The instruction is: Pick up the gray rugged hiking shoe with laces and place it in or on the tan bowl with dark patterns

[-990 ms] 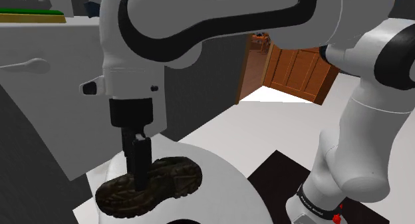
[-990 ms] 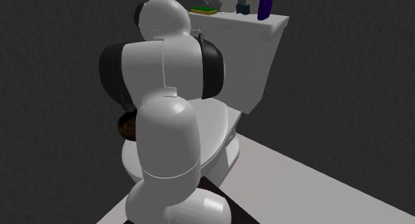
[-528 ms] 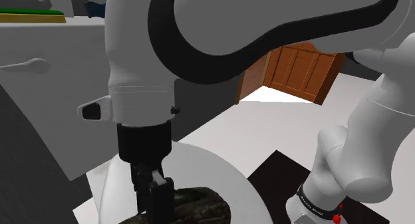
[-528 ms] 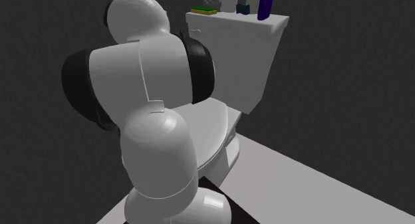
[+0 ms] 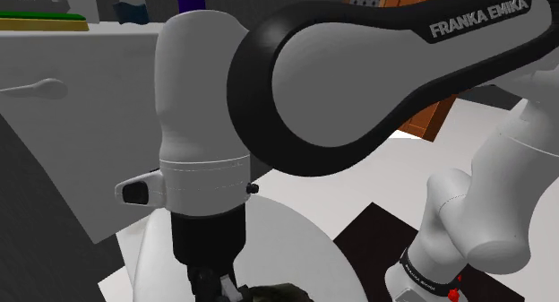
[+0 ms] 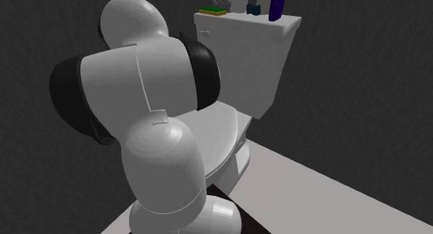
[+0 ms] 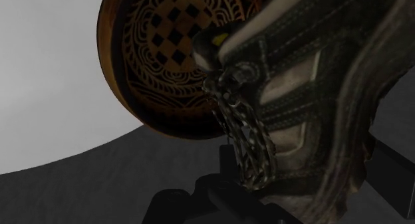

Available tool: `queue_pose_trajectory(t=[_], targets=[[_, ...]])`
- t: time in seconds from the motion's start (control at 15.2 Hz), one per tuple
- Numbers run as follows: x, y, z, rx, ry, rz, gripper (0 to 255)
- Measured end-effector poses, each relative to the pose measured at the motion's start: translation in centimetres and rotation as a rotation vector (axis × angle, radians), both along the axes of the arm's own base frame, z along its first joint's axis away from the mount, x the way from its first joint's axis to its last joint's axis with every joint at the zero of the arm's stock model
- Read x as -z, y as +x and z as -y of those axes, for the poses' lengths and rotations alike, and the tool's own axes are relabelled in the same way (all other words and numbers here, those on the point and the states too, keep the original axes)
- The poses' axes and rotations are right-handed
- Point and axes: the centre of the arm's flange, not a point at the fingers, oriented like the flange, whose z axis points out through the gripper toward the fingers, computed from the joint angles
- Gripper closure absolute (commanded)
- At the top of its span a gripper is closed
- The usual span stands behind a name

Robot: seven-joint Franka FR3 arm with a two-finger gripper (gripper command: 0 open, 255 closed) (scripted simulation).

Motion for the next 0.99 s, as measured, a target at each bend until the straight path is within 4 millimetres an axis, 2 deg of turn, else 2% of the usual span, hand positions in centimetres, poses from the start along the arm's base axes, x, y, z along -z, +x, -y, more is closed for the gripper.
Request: queue_pose_trajectory(t=[0.73,0.99], targets=[[5.8,0.0,0.1,0.0,0.0,0.0,255],[6.3,0.0,0.0,0.0,0.0,0.0,255]])
